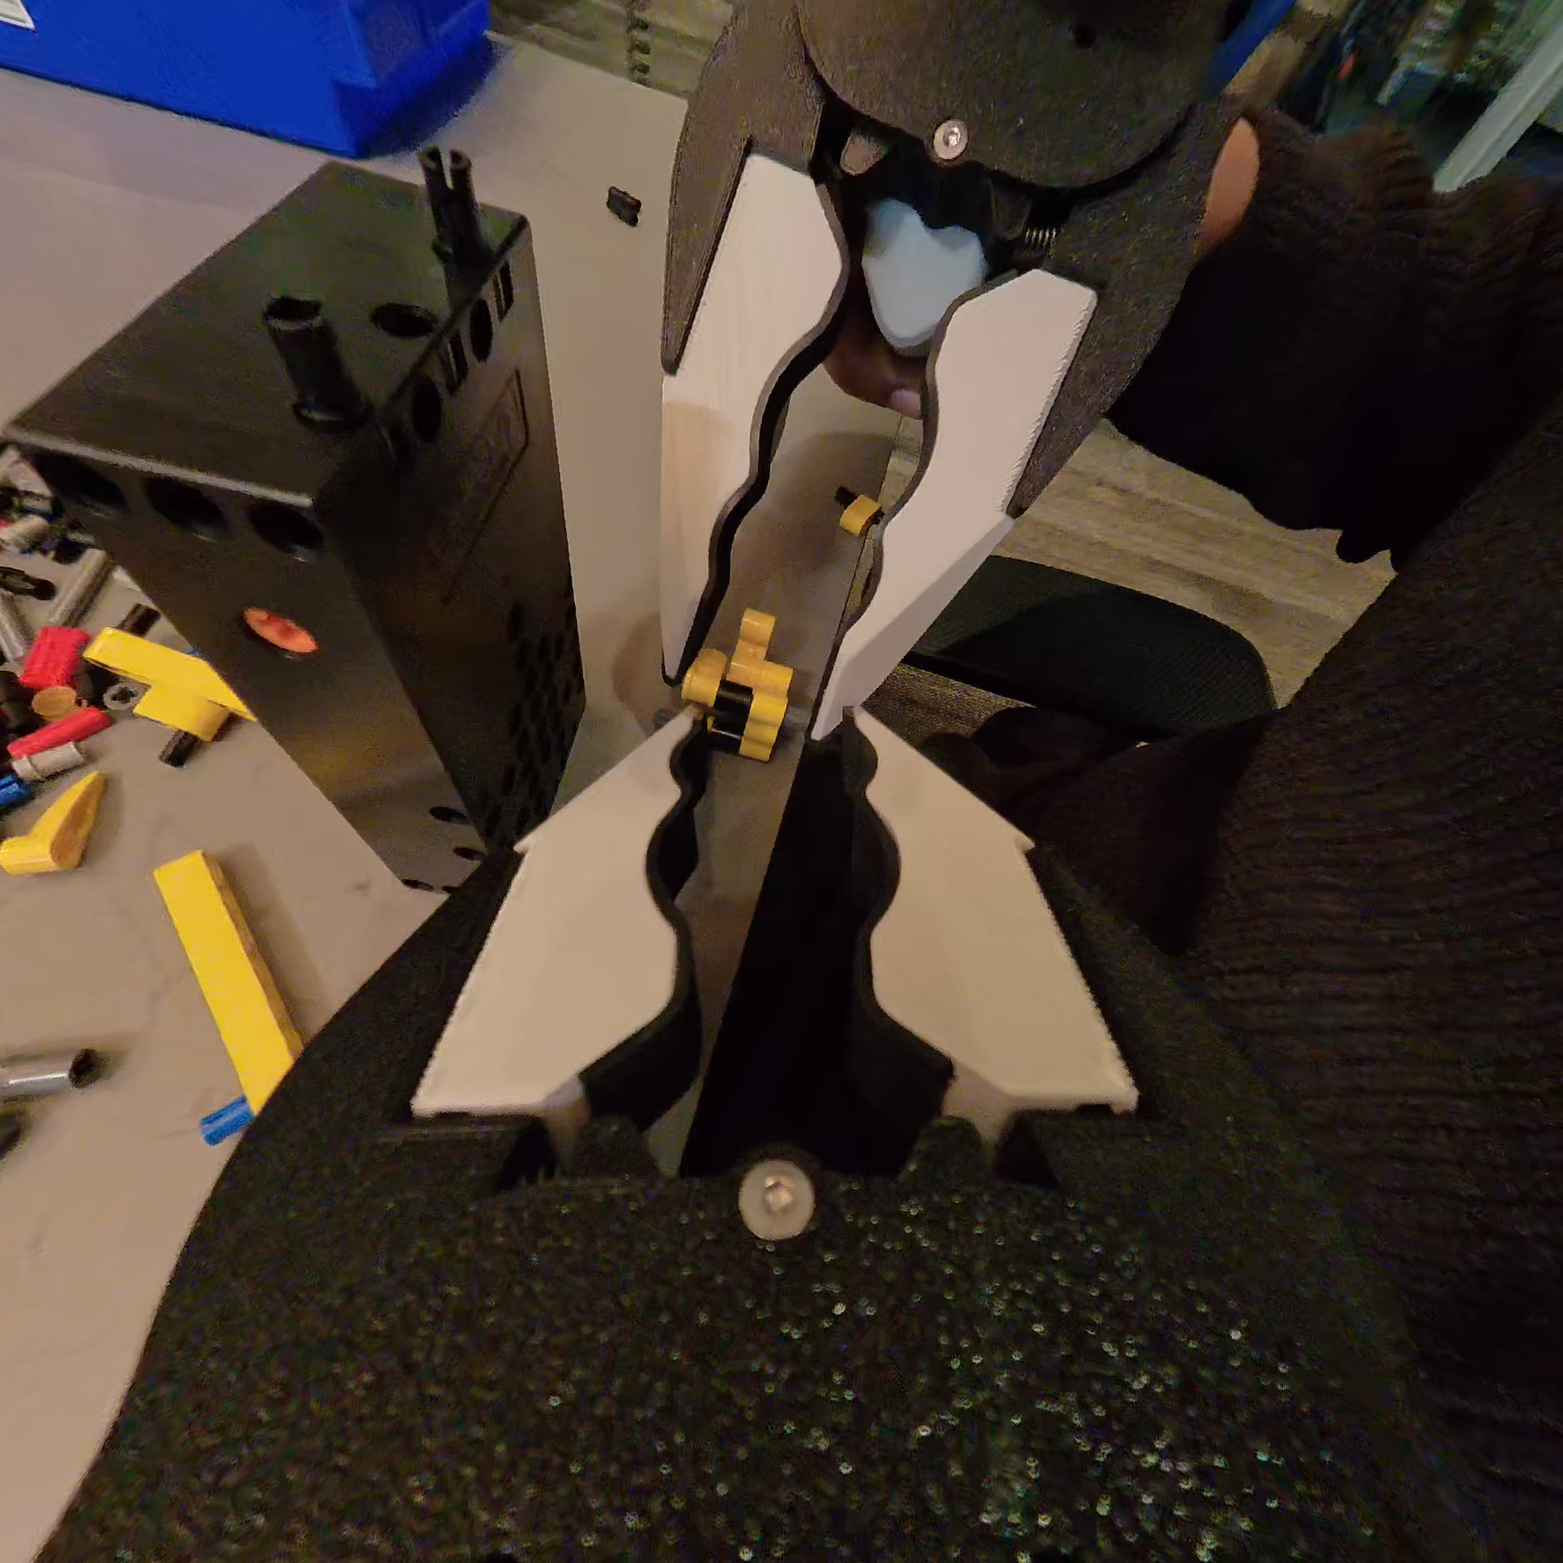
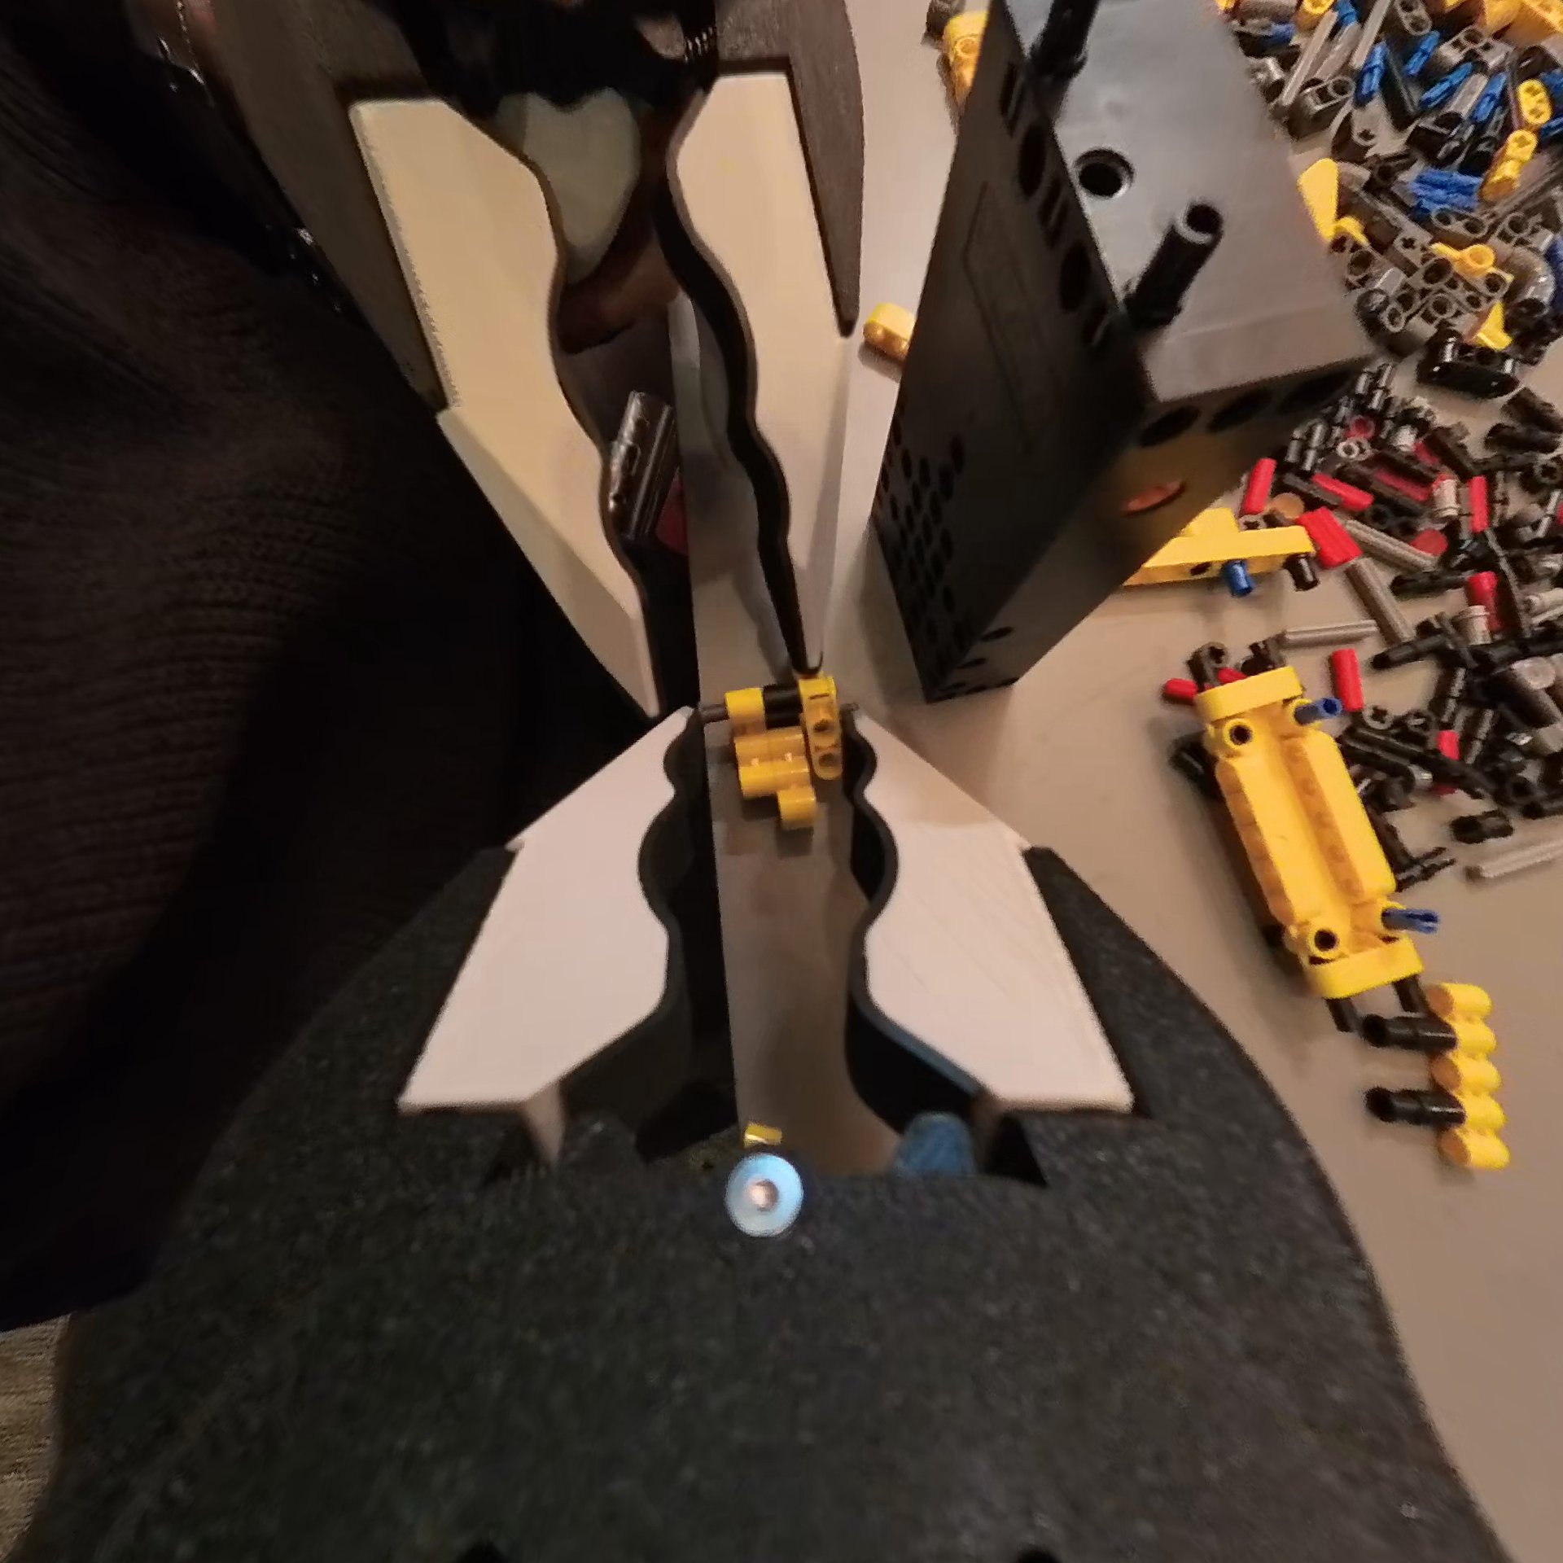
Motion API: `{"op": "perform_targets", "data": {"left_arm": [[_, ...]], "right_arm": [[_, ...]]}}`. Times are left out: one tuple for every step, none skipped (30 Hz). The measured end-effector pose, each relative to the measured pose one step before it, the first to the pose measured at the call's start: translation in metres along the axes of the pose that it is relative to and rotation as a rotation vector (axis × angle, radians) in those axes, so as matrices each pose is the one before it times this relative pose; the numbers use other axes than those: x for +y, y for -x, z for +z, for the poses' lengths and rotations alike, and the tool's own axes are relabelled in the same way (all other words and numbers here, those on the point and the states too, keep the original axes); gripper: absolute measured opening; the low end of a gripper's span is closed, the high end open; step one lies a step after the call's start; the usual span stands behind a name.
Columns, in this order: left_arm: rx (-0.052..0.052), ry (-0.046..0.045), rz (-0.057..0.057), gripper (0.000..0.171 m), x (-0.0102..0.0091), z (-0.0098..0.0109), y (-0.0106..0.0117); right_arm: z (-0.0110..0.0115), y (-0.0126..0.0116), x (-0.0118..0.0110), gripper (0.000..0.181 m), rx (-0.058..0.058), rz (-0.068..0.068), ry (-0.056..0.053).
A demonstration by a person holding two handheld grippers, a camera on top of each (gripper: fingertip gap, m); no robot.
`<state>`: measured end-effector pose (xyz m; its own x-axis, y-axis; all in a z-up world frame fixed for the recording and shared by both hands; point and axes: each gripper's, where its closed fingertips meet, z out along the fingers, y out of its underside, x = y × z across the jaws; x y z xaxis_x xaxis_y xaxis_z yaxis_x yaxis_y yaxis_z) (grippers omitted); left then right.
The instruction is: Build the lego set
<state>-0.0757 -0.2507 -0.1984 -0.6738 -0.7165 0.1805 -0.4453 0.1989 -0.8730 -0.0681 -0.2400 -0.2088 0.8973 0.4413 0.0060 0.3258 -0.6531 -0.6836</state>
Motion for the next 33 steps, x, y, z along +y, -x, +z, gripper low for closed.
{"op": "perform_targets", "data": {"left_arm": [[-0.0027,-0.00181,0.0004,0.031,-0.00005,0.00022,0.00030],[-0.0006,-0.00205,-0.0011,0.031,-0.00027,0.00008,0.00008],[-0.0008,-0.00270,-0.0008,0.031,-0.00038,-0.00005,0.00012],[0.0002,-0.00262,0.0005,0.031,-0.00043,-0.00009,-0.00009],[-0.0012,-0.00086,-0.0008,0.031,-0.00012,0.00006,0.00011],[-0.0017,-0.00183,-0.0005,0.031,-0.00032,-0.00015,0.00010],[-0.0057,-0.00726,-0.0023,0.031,-0.00084,-0.00059,0.00084],[-0.0028,-0.01388,-0.0045,0.031,-0.00171,-0.00127,0.00046],[0.0040,-0.02086,-0.0077,0.031,-0.00249,-0.00199,-0.00020],[0.0017,-0.02399,-0.0139,0.032,-0.00264,-0.00244,0.00039],[-0.0044,-0.02666,-0.0165,0.032,-0.00285,-0.00297,0.00163],[-0.0058,-0.02830,-0.0138,0.033,-0.00280,-0.00349,0.00170],[-0.0087,-0.02740,-0.0126,0.034,-0.00258,-0.00347,0.00230],[-0.0109,-0.02796,-0.0130,0.037,-0.00260,-0.00346,0.00262],[-0.0081,-0.02710,-0.0138,0.042,-0.00257,-0.00336,0.00214],[0.0021,-0.02591,-0.0121,0.043,-0.00253,-0.00320,0.00043],[0.0146,-0.03021,-0.0089,0.043,-0.00350,-0.00296,-0.00191],[0.0286,-0.03392,-0.0064,0.043,-0.00414,-0.00239,-0.00422],[0.0336,-0.03071,-0.0095,0.044,-0.00405,-0.00172,-0.00484],[0.0336,-0.03094,-0.0086,0.045,-0.00449,-0.00133,-0.00484],[0.0346,-0.03438,-0.0013,0.047,-0.00499,-0.00097,-0.00516],[0.0318,-0.02841,0.0019,0.048,-0.00420,-0.00061,-0.00491],[0.0227,-0.02604,0.0107,0.048,-0.00418,-0.00064,-0.00423],[0.0138,-0.02726,0.0221,0.048,-0.00437,-0.00056,-0.00380],[-0.0075,-0.01276,0.0225,0.048,-0.00237,-0.00022,-0.00063],[-0.0147,0.01110,0.0173,0.048,0.00127,0.00053,0.00110],[-0.0174,0.03068,0.0107,0.048,0.00422,0.00094,0.00222],[-0.0321,0.03426,0.0054,0.048,0.00521,0.00079,0.00434],[-0.0049,0.02206,0.0124,0.047,0.00395,0.00053,0.00018],[0.0064,0.01215,0.0053,0.046,0.00241,0.00019,-0.00163],[0.0200,0.00900,0.0009,0.045,0.00185,0.00031,-0.00335],[0.0218,0.00687,-0.0008,0.043,0.00120,0.00030,-0.00351],[0.0136,0.00382,0.0043,0.038,0.00067,0.00014,-0.00233]], "right_arm": [[-0.00030,-0.00014,-0.00006,0.032,0.0013,-0.0019,-0.0013],[-0.00035,-0.00017,-0.00014,0.032,-0.0002,0.0004,-0.0035],[-0.00033,-0.00010,-0.00023,0.032,-0.0021,0.0022,-0.0043],[-0.00040,0.00008,-0.00013,0.032,-0.0034,0.0033,-0.0038],[-0.00039,0.00002,-0.00024,0.032,-0.0022,0.0029,-0.0032],[-0.00052,-0.00007,-0.00036,0.032,0.0003,0.0008,-0.0026],[-0.00097,-0.00052,-0.00089,0.032,0.0041,-0.0012,-0.0046],[-0.00136,-0.00050,-0.00187,0.032,0.0050,-0.0014,-0.0098],[-0.00206,0.00024,-0.00272,0.032,-0.0002,0.0016,-0.0155],[-0.00257,0.00038,-0.00332,0.032,-0.0037,0.0065,-0.0201],[-0.00303,-0.00002,-0.00401,0.032,-0.0019,0.0094,-0.0264],[-0.00323,-0.00038,-0.00443,0.031,-0.0015,0.0110,-0.0318],[-0.00324,-0.00037,-0.00419,0.031,-0.0024,0.0128,-0.0330],[-0.00315,-0.00074,-0.00399,0.031,-0.0018,0.0140,-0.0330],[-0.00280,-0.00061,-0.00367,0.031,-0.0030,0.0144,-0.0323],[-0.00220,-0.00024,-0.00294,0.031,-0.0057,0.0151,-0.0284],[-0.00166,0.00050,-0.00225,0.031,-0.0089,0.0138,-0.0225],[-0.00116,0.00108,-0.00244,0.031,-0.0098,0.0087,-0.0211],[-0.00091,0.00204,-0.00341,0.031,-0.0098,0.0018,-0.0234],[-0.00067,0.00310,-0.00438,0.031,-0.0118,-0.0033,-0.0256],[-0.00017,0.00397,-0.00493,0.031,-0.0144,-0.0034,-0.0254],[0.00072,0.00422,-0.00445,0.031,-0.0155,-0.0005,-0.0208],[0.00135,0.00345,-0.00278,0.031,-0.0117,0.0004,-0.0100],[0.00193,0.00244,-0.00032,0.031,-0.0048,-0.0038,0.0042],[0.00209,0.00166,0.00110,0.031,0.0017,-0.0094,0.0123],[0.00213,0.00131,0.00174,0.031,0.0044,-0.0126,0.0147],[0.00192,0.00123,0.00171,0.031,0.0058,-0.0138,0.0153],[0.00172,0.00108,0.00164,0.031,0.0078,-0.0148,0.0155],[0.00149,0.00093,0.00152,0.031,0.0087,-0.0175,0.0164],[0.00126,0.00081,0.00119,0.031,0.0098,-0.0193,0.0166],[0.00110,0.00038,0.00064,0.031,0.0116,-0.0190,0.0139],[0.00080,0.00037,0.00043,0.031,0.0095,-0.0181,0.0136],[0.00080,0.00108,0.00007,0.031,0.0039,-0.0173,0.0109]]}}
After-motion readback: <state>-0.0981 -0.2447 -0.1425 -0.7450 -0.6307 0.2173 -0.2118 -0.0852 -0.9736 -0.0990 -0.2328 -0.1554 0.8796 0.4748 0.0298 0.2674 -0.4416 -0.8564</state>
